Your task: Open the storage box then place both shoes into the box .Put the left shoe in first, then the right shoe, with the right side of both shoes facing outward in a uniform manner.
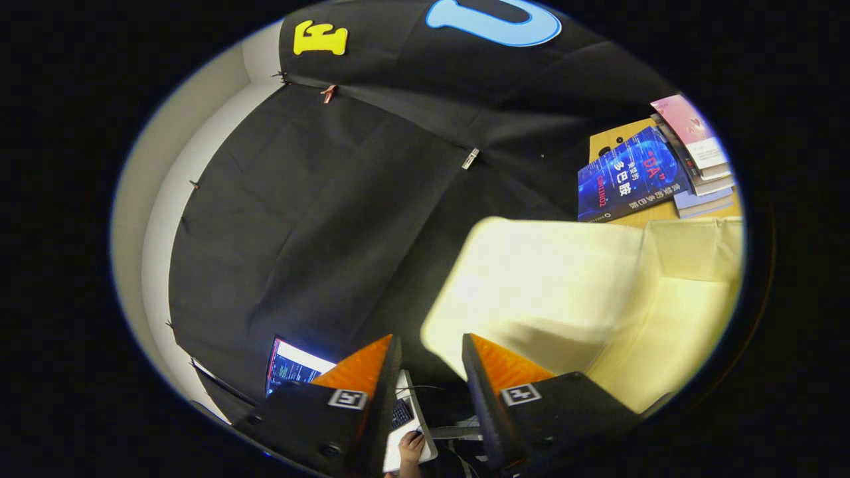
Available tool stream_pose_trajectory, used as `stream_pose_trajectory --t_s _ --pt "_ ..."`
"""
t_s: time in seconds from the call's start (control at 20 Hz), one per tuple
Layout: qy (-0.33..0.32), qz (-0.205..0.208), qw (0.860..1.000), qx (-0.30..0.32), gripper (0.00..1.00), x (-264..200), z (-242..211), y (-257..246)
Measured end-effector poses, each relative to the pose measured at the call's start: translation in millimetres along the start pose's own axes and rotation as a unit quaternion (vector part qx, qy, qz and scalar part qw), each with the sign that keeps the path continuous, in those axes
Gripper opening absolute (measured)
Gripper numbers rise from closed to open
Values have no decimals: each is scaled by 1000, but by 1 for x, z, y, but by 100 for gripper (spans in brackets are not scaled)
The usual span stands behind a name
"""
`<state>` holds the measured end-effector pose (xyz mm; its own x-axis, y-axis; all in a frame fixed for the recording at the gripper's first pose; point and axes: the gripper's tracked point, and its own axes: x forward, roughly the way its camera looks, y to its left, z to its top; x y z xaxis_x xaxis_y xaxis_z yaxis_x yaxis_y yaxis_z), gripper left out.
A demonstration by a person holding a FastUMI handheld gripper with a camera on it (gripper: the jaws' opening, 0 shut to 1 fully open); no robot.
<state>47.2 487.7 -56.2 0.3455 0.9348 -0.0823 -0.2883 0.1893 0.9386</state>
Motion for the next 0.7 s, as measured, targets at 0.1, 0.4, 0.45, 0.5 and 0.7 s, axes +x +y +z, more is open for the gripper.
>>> stream_pose_trajectory --t_s 0.1,0.4,0.45,0.5,0.7 --pt "-1 -2 1000 -8 83 -4 0 -3" --pt "-21 6 999 -30 96 -36 11 6" --pt "-27 8 999 -34 96 -45 14 8" --pt "-33 8 999 -38 96 -56 16 9" --pt "-71 -18 994 -85 96 -105 32 7"
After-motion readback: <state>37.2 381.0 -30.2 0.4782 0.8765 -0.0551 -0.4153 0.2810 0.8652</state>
